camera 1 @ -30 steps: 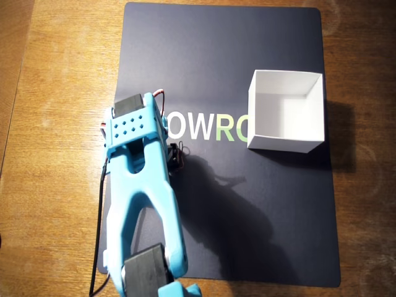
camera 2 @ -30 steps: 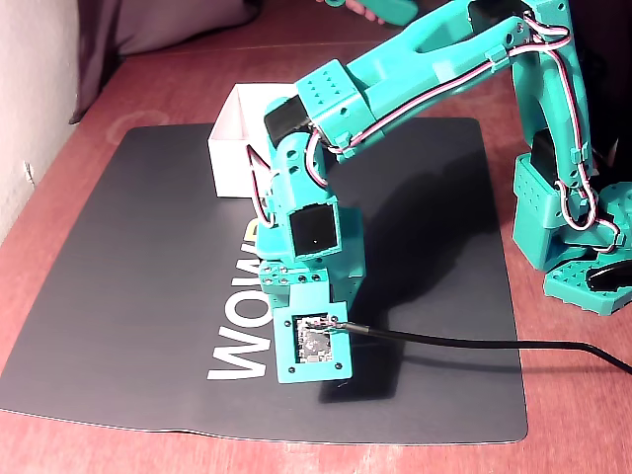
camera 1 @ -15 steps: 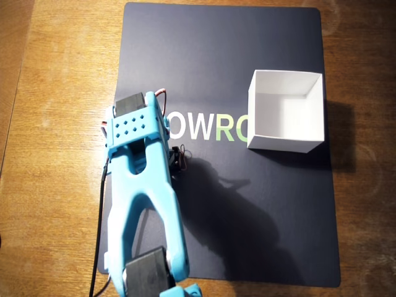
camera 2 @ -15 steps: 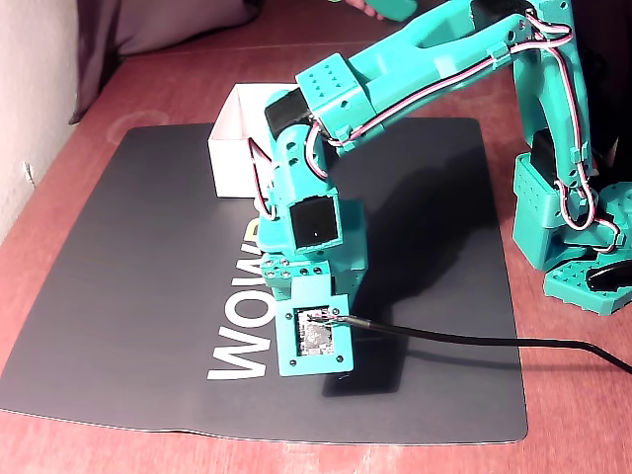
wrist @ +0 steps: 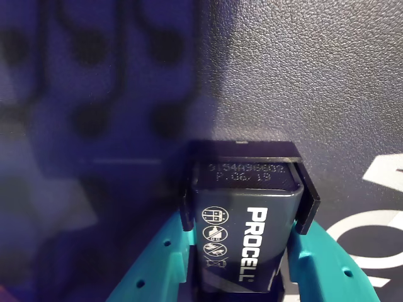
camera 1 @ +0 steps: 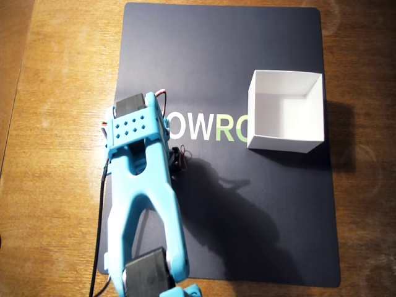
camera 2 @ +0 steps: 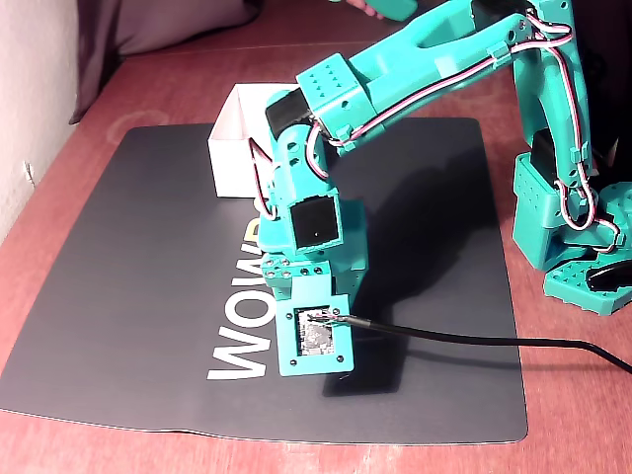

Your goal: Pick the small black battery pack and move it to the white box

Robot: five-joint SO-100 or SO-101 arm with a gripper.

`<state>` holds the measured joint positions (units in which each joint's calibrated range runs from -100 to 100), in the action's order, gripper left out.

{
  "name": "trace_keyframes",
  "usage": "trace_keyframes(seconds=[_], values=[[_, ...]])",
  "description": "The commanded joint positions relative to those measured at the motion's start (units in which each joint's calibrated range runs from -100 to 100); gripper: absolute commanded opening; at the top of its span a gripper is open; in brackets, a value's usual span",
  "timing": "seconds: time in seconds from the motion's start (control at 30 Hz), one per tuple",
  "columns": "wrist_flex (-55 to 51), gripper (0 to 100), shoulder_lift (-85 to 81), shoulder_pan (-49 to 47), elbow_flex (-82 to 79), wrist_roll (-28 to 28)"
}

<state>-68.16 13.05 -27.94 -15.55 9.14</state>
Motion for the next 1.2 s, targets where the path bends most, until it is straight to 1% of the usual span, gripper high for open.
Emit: trace_keyframes(seconds=[0.0,0.23,0.43,0.5,0.87,0.97,1.17], values=[[-0.37,7,-2.92,1.6,1.44,-0.15],[-0.28,7,-8.45,2.42,1.44,-0.37],[-0.11,7,-11.25,2.42,1.44,-1.94],[0.15,7,-12.83,3.71,1.44,-2.05],[1.64,7,-21.51,12.39,1.8,-6.35],[4.01,7,-23.09,15.44,3.16,-7.87],[4.1,7,-23.53,21.66,7.88,-10.09]])
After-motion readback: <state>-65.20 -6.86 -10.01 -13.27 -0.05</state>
